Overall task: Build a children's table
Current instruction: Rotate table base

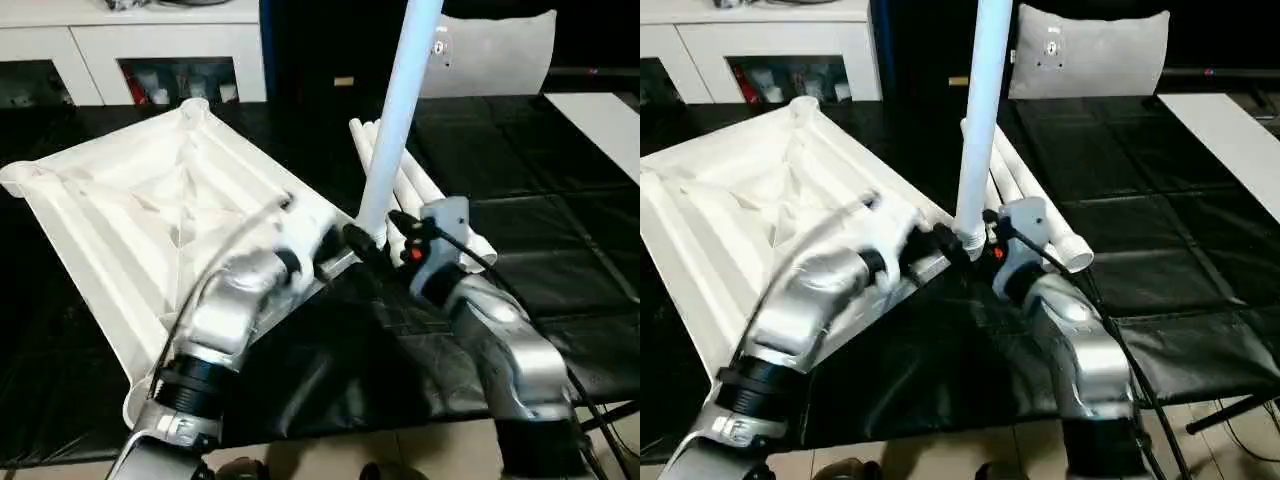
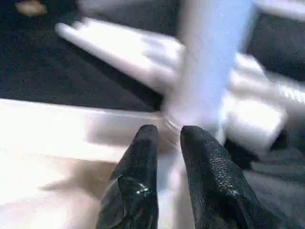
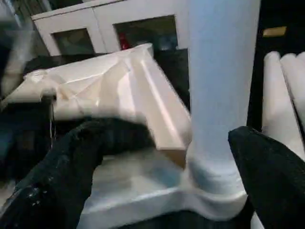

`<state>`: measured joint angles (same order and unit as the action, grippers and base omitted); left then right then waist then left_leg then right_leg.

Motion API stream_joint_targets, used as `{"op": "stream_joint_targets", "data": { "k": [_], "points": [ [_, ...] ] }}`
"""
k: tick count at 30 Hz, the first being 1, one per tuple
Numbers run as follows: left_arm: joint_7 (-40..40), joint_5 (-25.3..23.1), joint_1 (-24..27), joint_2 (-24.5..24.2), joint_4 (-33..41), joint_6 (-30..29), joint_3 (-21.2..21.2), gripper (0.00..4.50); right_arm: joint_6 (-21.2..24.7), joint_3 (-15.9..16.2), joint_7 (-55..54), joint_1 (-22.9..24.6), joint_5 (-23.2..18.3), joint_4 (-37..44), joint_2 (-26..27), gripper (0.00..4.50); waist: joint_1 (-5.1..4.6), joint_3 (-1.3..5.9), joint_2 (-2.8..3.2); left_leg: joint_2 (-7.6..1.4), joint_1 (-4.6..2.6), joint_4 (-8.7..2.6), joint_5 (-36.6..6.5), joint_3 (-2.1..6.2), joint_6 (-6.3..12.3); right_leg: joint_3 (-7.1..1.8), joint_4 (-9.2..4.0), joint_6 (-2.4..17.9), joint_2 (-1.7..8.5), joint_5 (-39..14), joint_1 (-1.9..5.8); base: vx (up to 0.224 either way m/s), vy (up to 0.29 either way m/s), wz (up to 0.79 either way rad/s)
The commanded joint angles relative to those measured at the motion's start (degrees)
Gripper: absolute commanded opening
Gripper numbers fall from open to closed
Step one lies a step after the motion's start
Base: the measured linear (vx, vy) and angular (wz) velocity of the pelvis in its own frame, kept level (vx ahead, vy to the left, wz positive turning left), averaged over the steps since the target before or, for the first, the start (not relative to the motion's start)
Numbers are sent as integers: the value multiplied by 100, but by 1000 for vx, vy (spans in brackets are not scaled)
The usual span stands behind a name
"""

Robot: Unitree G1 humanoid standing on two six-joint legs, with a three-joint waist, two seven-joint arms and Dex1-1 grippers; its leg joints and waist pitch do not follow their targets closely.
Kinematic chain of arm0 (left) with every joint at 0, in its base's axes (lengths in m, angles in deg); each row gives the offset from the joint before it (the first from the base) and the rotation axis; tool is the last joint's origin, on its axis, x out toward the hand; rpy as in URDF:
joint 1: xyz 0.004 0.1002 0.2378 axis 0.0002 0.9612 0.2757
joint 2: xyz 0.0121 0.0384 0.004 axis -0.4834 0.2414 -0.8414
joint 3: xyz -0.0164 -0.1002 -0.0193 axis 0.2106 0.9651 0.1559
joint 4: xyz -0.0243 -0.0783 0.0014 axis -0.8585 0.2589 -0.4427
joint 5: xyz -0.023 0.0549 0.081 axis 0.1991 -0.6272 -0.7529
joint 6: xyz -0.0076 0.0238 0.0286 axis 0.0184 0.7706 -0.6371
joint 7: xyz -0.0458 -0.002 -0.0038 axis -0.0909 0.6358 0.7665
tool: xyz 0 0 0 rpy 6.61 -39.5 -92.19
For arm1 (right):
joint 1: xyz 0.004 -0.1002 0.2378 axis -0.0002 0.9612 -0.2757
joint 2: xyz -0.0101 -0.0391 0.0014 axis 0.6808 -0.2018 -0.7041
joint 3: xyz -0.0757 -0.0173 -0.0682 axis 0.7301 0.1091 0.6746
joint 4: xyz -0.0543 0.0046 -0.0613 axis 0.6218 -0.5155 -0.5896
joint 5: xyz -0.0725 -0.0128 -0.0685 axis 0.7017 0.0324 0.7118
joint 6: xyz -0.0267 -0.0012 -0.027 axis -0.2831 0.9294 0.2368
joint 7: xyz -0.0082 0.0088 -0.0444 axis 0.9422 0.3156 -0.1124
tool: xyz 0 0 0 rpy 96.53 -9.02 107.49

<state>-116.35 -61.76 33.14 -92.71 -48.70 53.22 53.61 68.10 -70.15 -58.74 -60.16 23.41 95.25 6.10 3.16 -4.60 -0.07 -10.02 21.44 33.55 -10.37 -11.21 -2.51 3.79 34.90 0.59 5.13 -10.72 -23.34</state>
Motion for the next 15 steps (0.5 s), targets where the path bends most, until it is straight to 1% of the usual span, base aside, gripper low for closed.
{"op": "stream_joint_targets", "data": {
  "k": [1,2,3,4,5,6,7,8,9,10,11,12,13,14,15],
  "points": [
    [170,21,126,-209,175,-174,321,97,205,84,63,116,-24,213,-94,450,35,437,-54,-292,-26,-381,-931,153,296,-275,-434,1069,323,-1080,320,0,0,0],
    [206,-15,150,-280,218,-200,367,97,226,125,76,157,-1,245,-123,450,21,428,-43,-281,-45,-382,-1027,147,259,-279,-462,994,320,-1299,289,0,0,0],
    [273,-145,190,-512,303,-236,483,97,300,201,90,211,-5,280,-162,450,26,431,-89,-279,-51,-381,-1073,146,240,-275,-480,947,323,-1437,288,0,0,0],
    [300,-228,227,-714,390,-269,607,97,379,270,120,239,-13,281,-194,450,37,433,-61,-289,-50,-395,-1076,168,187,-277,-462,886,332,-1562,289,0,0,0],
    [324,-279,265,-868,458,-280,711,97,459,327,131,271,-29,308,-220,450,29,429,-59,-286,-43,-399,-1075,172,169,-275,-463,846,321,-1588,286,0,0,0],
    [344,-354,299,-1057,539,-348,824,81,539,429,189,276,-6,288,-287,450,14,427,-40,-290,-56,-402,-1119,172,125,-278,-467,818,309,-1592,267,0,0,0],
    [344,-354,299,-1057,539,-348,824,70,539,429,189,276,-6,288,-287,450,12,429,-35,-294,-80,-401,-1143,169,89,-282,-463,819,298,-1550,251,0,0,0],
    [300,-441,350,-1243,608,-401,841,62,637,508,210,274,13,265,-335,450,21,427,-32,-297,-84,-402,-1145,168,76,-287,-462,829,307,-1533,246,0,0,0],
    [201,-710,517,-1800,809,-632,856,59,809,704,271,266,61,197,-437,450,43,440,-120,-306,-82,-401,-1082,178,66,-280,-428,836,308,-1458,263,0,0,0],
    [109,-1012,700,-2361,981,-843,831,50,938,832,284,242,97,93,-469,450,34,422,-78,-299,-58,-421,-992,174,86,-292,-409,815,298,-1399,251,0,0,0],
    [107,-1147,782,-2591,1040,-956,833,50,943,889,293,211,135,12,-472,450,55,438,-42,-308,-92,-417,-991,193,45,-285,-392,799,305,-1365,239,0,0,0],
    [110,-1195,811,-2670,1059,-998,835,36,940,909,298,199,150,-20,-473,450,15,434,-68,-303,-81,-425,-978,189,-2,-287,-377,788,289,-1291,239,0,0,0],
    [84,-1303,892,-2864,1099,-1079,828,17,961,952,281,150,196,-127,-459,450,16,431,-83,-310,-141,-423,-1080,161,-74,-297,-401,832,276,-1263,195,0,0,0],
    [62,-1362,953,-2990,1132,-1131,830,15,978,986,264,124,227,-183,-447,450,30,435,-97,-316,-148,-424,-1107,172,-100,-295,-396,858,285,-1251,199,0,0,0],
    [97,-1450,1032,-3165,1159,-1203,815,12,1012,1044,229,58,268,-307,-439,450,49,428,-117,-317,-138,-438,-1169,168,-128,-301,-384,891,291,-1258,198,0,0,0]
  ]
}}
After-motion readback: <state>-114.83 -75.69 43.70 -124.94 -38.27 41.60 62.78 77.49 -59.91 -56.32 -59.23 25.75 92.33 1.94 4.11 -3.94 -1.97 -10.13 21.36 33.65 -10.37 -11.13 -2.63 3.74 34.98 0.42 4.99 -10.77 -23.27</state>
